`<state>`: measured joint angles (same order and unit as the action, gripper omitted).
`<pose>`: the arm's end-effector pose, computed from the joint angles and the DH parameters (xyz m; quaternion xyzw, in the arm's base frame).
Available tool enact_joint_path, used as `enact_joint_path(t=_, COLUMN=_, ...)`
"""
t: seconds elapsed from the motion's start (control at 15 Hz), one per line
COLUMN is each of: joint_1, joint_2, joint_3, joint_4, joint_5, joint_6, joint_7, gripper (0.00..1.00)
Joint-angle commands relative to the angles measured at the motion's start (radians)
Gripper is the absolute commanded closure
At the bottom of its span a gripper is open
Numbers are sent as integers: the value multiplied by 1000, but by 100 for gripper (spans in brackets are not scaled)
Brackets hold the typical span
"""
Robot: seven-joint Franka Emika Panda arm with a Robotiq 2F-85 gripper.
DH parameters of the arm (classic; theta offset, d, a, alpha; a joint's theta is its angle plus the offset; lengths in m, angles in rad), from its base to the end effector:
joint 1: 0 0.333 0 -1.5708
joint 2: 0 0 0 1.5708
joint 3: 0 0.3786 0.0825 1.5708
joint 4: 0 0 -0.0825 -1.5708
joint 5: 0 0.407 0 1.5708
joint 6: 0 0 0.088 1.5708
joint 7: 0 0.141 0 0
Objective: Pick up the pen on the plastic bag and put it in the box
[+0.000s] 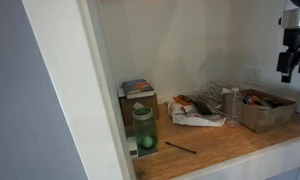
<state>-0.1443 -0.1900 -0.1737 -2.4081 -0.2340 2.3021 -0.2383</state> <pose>0.4565 -0.1625 0.4069 0.9958 0.0356 0.0198 0.0823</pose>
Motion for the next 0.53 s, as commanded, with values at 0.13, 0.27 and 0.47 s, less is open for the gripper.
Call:
enact_joint_path(t=0.13, joint_1=-3, joint_2=0, joint_3=3, joint_4=1, joint_5=1, joint_6=-2, joint_7=-1, gripper=0)
enact_joint_path(t=0.27, joint_1=-3, joint_2=0, joint_3=3, joint_4=1, joint_5=1, joint_6=-2, joint_7=-1, gripper=0)
enact_joint_path(t=0.47, joint_1=13, joint_2=34, joint_3=26, joint_4=64, joint_5=5, joint_6=-24, joint_7=31, gripper=0)
